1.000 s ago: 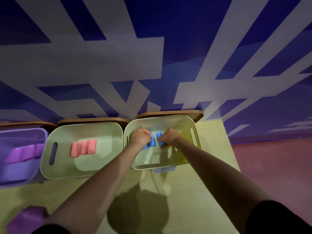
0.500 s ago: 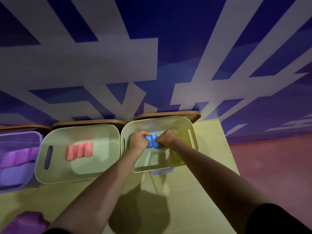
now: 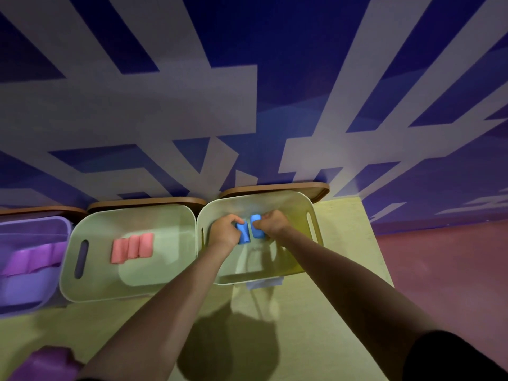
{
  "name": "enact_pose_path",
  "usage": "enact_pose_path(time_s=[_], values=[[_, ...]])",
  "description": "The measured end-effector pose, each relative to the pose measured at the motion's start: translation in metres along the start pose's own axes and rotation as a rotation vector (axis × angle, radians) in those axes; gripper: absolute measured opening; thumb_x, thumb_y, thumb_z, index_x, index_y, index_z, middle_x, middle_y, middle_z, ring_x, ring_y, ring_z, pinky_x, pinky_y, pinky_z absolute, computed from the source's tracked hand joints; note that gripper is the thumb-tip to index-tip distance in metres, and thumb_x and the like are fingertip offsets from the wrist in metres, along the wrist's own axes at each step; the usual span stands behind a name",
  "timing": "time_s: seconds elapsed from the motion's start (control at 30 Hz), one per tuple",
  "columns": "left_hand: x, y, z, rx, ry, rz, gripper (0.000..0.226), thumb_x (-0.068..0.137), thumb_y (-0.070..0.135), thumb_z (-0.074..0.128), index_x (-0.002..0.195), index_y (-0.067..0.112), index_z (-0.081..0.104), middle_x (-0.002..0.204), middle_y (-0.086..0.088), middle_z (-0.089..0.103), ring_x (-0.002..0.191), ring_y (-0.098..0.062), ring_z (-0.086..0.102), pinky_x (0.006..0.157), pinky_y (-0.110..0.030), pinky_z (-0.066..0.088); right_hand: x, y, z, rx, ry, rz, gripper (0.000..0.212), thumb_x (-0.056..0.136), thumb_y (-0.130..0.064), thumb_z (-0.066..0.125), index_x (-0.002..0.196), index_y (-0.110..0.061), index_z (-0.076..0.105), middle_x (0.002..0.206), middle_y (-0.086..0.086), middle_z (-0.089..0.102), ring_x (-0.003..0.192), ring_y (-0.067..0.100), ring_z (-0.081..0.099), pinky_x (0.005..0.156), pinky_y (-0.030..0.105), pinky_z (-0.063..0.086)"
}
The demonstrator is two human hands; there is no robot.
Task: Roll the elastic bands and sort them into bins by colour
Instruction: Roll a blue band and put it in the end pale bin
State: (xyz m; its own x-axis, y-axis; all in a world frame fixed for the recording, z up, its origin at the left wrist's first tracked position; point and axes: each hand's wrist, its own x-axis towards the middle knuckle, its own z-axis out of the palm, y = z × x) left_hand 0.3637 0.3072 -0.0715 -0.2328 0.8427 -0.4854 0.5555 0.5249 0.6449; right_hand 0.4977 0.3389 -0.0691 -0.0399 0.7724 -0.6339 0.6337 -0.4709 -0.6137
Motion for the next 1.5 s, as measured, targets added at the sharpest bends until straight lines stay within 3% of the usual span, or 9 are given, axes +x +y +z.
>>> enact_pose_path(time_s=[0.1, 0.2, 0.43, 0.53, 0.7, 1.0, 1.17, 1.37, 1.5], values=[[0.000, 0.000, -0.001, 0.020, -0.010, 0.007, 0.035, 0.078, -0.007, 0.048, 0.093, 0.017, 0.069, 0.093, -0.014, 0.070, 0.069, -0.020, 0.054, 0.063, -0.024, 0.043, -0.002, 0.000, 0.002, 0.040, 0.027, 0.004, 0.011, 0.085, -0.013, 0.064, 0.076, -0.006, 0.066, 0.067, 0.010, 0.052, 0.064, 0.024, 0.047, 0.059, 0.031, 0.039], [0.001, 0.001, -0.002, 0.036, -0.021, 0.009, 0.030, 0.078, -0.004, 0.053, 0.091, 0.019, 0.067, 0.092, -0.015, 0.069, 0.076, -0.032, 0.062, 0.066, -0.028, 0.048, -0.001, -0.001, 0.002, 0.000, 0.020, 0.001, 0.029, 0.082, -0.008, 0.062, 0.056, -0.016, 0.052, 0.055, 0.002, 0.045, 0.061, 0.024, 0.046, 0.051, 0.027, 0.037], [-0.001, 0.002, -0.002, 0.081, 0.011, 0.032, 0.025, 0.078, -0.002, 0.055, 0.093, 0.016, 0.065, 0.095, -0.012, 0.069, 0.084, -0.031, 0.065, 0.073, -0.030, 0.051, -0.002, -0.004, 0.010, -0.105, 0.011, -0.047, 0.008, 0.084, -0.008, 0.060, 0.078, -0.004, 0.064, 0.080, 0.009, 0.052, 0.077, 0.018, 0.050, 0.066, 0.026, 0.040], [-0.003, 0.002, -0.003, 0.114, 0.022, 0.050, 0.026, 0.080, -0.002, 0.054, 0.096, 0.015, 0.066, 0.098, -0.009, 0.069, 0.090, -0.028, 0.063, 0.075, -0.025, 0.044, -0.004, -0.005, 0.014, -0.147, 0.075, -0.037, 0.024, 0.088, -0.013, 0.060, 0.103, 0.003, 0.069, 0.088, 0.012, 0.061, 0.086, 0.020, 0.058, 0.077, 0.031, 0.046], [-0.006, 0.002, -0.002, 0.128, 0.014, 0.055, 0.026, 0.080, -0.003, 0.054, 0.094, 0.017, 0.063, 0.096, -0.010, 0.068, 0.086, -0.025, 0.061, 0.071, -0.023, 0.040, -0.006, -0.004, 0.014, -0.128, 0.135, -0.010, 0.023, 0.087, -0.014, 0.062, 0.105, -0.003, 0.072, 0.106, 0.016, 0.070, 0.104, 0.028, 0.064, 0.086, 0.030, 0.048], [-0.003, -0.002, -0.003, 0.146, 0.014, 0.066, 0.028, 0.078, -0.004, 0.055, 0.094, 0.017, 0.064, 0.092, -0.013, 0.068, 0.086, -0.031, 0.063, 0.074, -0.030, 0.047, -0.002, -0.016, 0.003, -0.253, -0.002, 0.124, 0.024, 0.084, -0.027, 0.063, 0.092, -0.005, 0.069, 0.084, 0.006, 0.062, 0.074, 0.018, 0.054, 0.044, 0.019, 0.033], [-0.005, -0.001, -0.001, 0.148, 0.026, 0.064, 0.024, 0.081, -0.003, 0.056, 0.090, 0.018, 0.063, 0.091, -0.015, 0.068, 0.084, -0.031, 0.062, 0.076, -0.031, 0.047, -0.002, -0.011, 0.014, -0.238, 0.114, 0.099, 0.034, 0.087, -0.024, 0.064, 0.107, 0.003, 0.065, 0.111, 0.019, 0.067, 0.106, 0.032, 0.063, 0.081, 0.032, 0.048], [-0.005, 0.000, -0.005, 0.120, 0.001, 0.032, 0.028, 0.080, -0.003, 0.057, 0.084, 0.025, 0.060, 0.091, -0.012, 0.069, 0.073, -0.022, 0.057, 0.069, -0.026, 0.047, -0.014, -0.012, 0.014, -0.308, 0.190, -0.021, 0.028, 0.090, -0.021, 0.059, 0.108, -0.001, 0.064, 0.111, 0.018, 0.066, 0.105, 0.034, 0.061, 0.084, 0.033, 0.047], [-0.005, 0.005, -0.013, 0.108, -0.046, 0.028, 0.027, 0.085, 0.000, 0.053, 0.099, 0.015, 0.071, 0.106, -0.013, 0.070, 0.092, -0.031, 0.066, 0.086, -0.033, 0.052, -0.021, -0.012, 0.011, -0.338, 0.170, -0.142, 0.024, 0.089, -0.017, 0.058, 0.109, -0.006, 0.062, 0.109, 0.015, 0.066, 0.102, 0.033, 0.061, 0.081, 0.032, 0.046]])
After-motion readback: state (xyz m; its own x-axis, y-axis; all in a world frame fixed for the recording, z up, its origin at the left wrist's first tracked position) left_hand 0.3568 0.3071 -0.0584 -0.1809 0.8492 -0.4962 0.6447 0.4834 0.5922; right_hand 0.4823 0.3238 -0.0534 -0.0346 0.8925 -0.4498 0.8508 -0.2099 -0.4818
